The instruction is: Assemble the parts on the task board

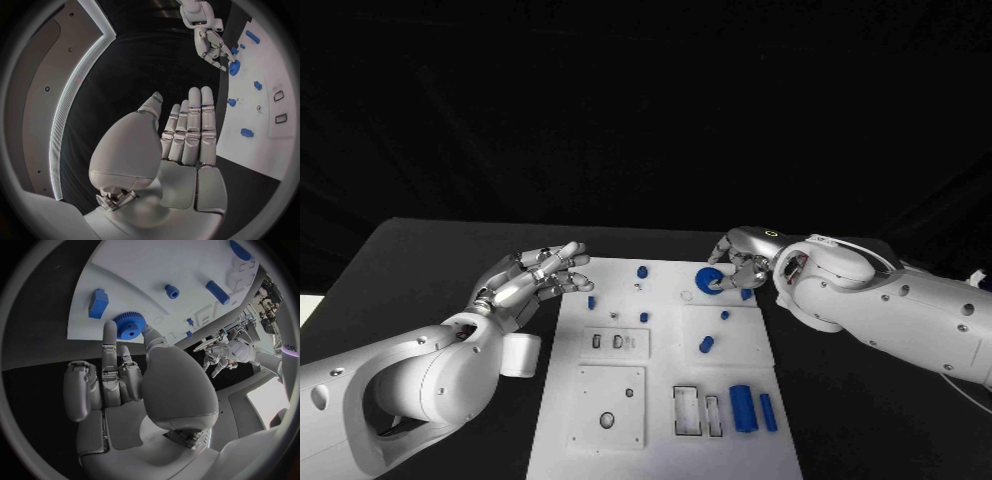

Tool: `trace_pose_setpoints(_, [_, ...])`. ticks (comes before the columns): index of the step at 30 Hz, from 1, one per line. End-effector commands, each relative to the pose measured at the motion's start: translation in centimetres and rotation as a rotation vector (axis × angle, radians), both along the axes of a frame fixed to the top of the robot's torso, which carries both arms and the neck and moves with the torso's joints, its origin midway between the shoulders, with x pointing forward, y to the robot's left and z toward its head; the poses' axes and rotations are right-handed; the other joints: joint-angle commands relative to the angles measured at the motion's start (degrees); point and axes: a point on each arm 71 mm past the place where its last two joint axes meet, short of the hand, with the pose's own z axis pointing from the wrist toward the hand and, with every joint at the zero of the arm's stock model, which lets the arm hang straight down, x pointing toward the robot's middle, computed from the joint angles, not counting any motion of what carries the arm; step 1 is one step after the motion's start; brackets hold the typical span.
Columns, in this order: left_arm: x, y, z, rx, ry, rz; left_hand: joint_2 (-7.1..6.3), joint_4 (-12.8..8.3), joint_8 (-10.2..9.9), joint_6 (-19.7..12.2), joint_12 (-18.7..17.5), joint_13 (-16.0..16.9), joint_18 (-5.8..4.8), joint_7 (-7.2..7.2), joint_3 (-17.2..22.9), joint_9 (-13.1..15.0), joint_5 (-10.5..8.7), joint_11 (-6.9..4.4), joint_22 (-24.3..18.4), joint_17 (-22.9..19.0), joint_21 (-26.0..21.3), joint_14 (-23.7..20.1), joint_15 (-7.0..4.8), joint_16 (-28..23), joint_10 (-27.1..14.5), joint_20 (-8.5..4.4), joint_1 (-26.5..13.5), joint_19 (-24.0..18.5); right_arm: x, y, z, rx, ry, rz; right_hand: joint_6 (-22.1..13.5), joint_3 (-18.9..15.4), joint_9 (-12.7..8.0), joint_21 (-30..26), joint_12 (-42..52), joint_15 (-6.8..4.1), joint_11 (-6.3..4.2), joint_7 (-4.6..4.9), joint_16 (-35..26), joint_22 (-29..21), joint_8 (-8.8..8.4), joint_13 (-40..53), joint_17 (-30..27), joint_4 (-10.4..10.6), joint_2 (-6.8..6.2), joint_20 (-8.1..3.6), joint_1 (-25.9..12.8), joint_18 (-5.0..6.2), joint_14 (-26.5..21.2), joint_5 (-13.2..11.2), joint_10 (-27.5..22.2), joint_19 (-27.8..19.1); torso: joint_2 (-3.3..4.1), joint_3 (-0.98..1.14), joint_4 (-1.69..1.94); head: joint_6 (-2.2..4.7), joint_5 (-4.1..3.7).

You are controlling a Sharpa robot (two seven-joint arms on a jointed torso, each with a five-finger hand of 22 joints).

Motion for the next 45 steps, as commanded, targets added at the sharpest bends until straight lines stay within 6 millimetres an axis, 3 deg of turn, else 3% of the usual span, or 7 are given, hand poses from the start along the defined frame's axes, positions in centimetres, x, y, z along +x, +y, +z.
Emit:
trace_pose_setpoints(1, [0.0,-0.2,0.1,-0.014,-0.007,-0.020,0.42,-0.4,-0.2,-0.2,-0.2,-0.1,0.04,-0.01,0.0,-0.1,-0.20,0.06,0.1,0.0,0.4,-0.3,0.25,-0.2,-0.4,0.01,0.2,-0.5,0.0,0.0,-0.4,-0.033,0.027,-0.001,0.1,-0.1,0.1,0.4,0.5,0.14,-0.06,-0.22,-0.4,0.2,0.39,5.6,0.1,0.2,0.15,0.01,0.6,-0.62,1.7,0.4,1.1,0.3,0.01,-0.02,0.00,-0.05,-0.06])
trace_pose_setpoints(20, [0.1,-0.2,0.1,-0.014,-0.007,-0.018,0.44,-0.5,-0.2,-0.2,-0.2,-0.1,0.05,-0.03,0.0,0.0,-0.20,0.05,0.1,0.1,0.4,-0.3,0.24,-0.2,-0.4,0.01,0.2,-0.6,0.3,0.0,-1.1,-0.046,0.039,-0.005,1.5,1.4,0.3,1.0,2.4,-0.05,-0.32,-0.50,-0.5,1.3,1.75,7.7,0.3,-0.4,2.32,-0.12,1.9,-0.82,1.7,1.2,2.0,0.7,0.02,-0.05,0.12,-0.43,-0.17])
trace_pose_setpoints(26, [0.1,-0.2,0.1,-0.014,-0.007,-0.018,0.44,-0.5,-0.2,-0.2,-0.2,-0.1,0.05,-0.03,0.0,0.0,-0.20,0.05,0.1,0.1,0.4,-0.3,0.24,-0.2,-0.4,0.01,0.2,-0.6,0.4,0.1,-1.3,-0.059,0.033,-0.005,2.9,3.4,0.4,1.3,3.0,-0.26,-0.60,-0.80,-0.5,1.8,2.02,8.4,0.4,-1.3,3.51,-0.30,3.0,-0.91,1.6,-0.8,2.4,0.9,0.04,-0.07,0.14,-0.57,-0.23])
trace_pose_setpoints(32, [0.1,-0.2,0.1,-0.014,-0.007,-0.018,0.44,-0.5,-0.2,-0.2,-0.2,-0.1,0.05,-0.03,0.0,0.0,-0.20,0.05,0.1,0.1,0.4,-0.3,0.24,-0.2,-0.4,0.01,0.2,-0.6,0.5,0.3,-1.6,-0.088,0.027,-0.003,3.9,4.7,0.5,1.5,3.5,-0.39,-0.78,-1.03,-0.5,2.4,2.07,8.9,0.4,-2.0,3.57,-0.41,3.4,-1.01,1.5,-1.3,2.7,1.1,0.04,-0.07,0.15,-0.67,-0.19])
trace_pose_setpoints(45, [0.1,-0.2,0.1,-0.014,-0.007,-0.019,0.49,-0.5,-0.2,-0.2,-0.2,-0.1,0.06,-0.05,0.1,0.0,-0.20,0.04,0.1,0.1,0.4,-0.3,0.23,-0.3,-0.5,0.02,0.3,-0.6,-0.4,1.8,-1.1,-0.086,-0.112,0.063,8.7,8.9,1.4,2.8,5.4,-1.10,-2.08,-2.65,-0.5,5.3,3.32,10.8,0.4,-3.9,3.95,-1.04,4.2,-1.58,1.3,-0.7,3.9,2.3,-0.02,-0.10,0.17,-0.59,-0.02])
